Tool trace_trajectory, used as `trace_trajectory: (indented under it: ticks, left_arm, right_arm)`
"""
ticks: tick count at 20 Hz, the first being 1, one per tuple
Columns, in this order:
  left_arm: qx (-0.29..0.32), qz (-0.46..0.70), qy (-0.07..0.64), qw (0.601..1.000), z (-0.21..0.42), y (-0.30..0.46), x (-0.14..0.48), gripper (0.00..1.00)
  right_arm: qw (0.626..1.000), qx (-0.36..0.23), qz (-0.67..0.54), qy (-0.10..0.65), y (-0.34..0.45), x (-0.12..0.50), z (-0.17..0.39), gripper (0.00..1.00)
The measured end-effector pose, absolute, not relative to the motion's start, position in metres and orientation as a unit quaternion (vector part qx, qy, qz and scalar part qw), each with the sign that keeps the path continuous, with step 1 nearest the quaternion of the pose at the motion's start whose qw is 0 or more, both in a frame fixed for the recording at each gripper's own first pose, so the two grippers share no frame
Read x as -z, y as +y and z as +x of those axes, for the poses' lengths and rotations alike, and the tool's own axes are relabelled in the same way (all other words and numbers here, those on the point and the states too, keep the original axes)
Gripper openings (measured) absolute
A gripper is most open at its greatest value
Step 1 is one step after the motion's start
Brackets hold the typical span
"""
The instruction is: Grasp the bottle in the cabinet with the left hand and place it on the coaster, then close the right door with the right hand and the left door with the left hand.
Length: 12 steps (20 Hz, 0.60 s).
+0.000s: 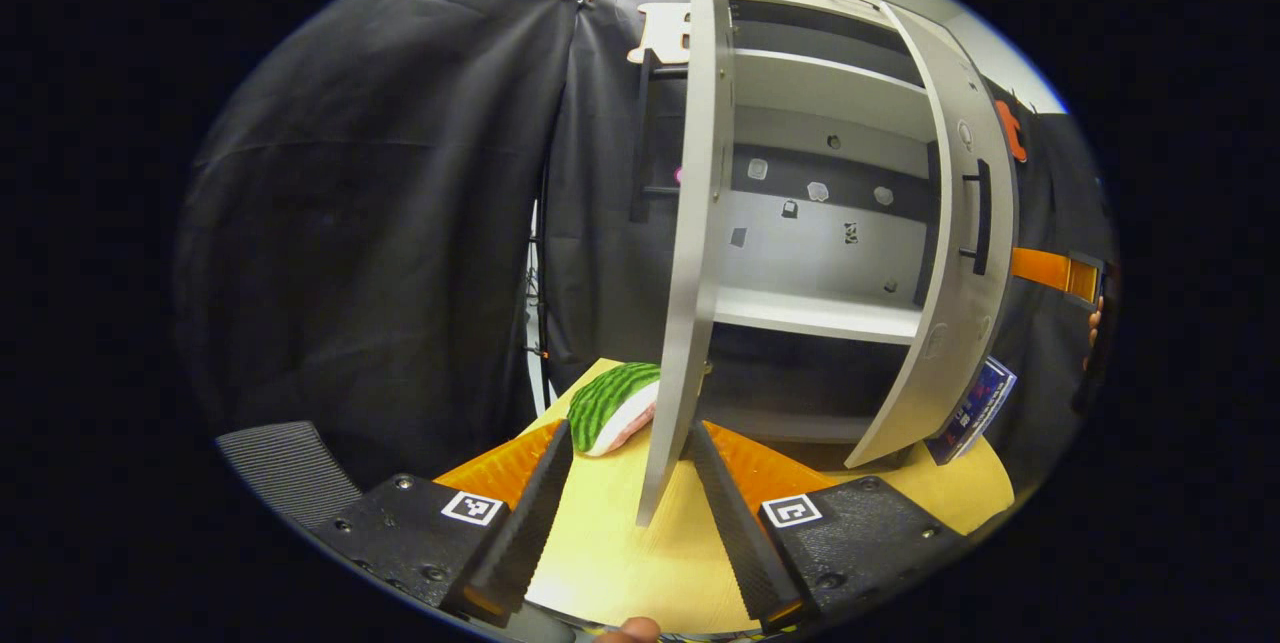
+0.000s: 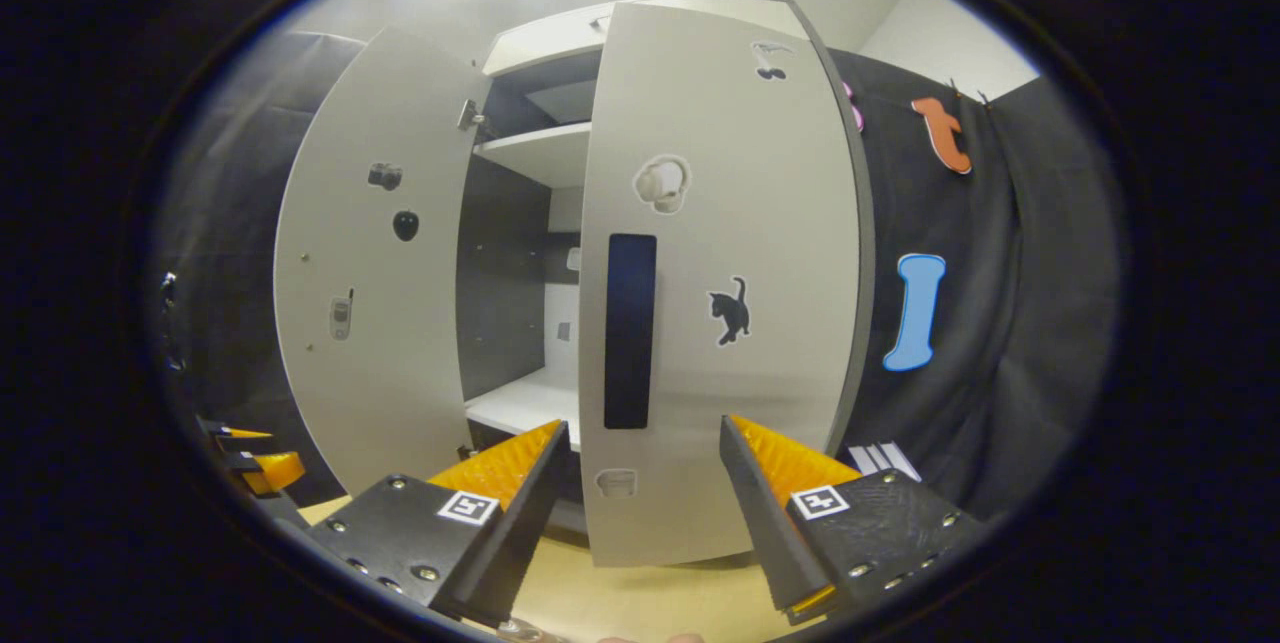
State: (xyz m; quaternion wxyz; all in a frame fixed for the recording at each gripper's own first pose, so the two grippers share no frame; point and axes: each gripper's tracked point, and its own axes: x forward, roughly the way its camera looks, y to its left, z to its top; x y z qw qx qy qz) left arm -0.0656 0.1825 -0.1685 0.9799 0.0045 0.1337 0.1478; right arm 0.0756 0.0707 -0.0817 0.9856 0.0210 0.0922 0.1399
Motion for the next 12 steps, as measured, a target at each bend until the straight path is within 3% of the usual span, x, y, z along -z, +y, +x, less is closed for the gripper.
trace_trajectory:
  ticks: [12]
  left_arm:
    - [-0.169, 0.016, 0.123, 0.978, -0.028, 0.218, 0.164, 0.8]
  right_arm:
    - [0.987, -0.125, 0.017, 0.102, 0.069, 0.09, 0.066, 0.91]
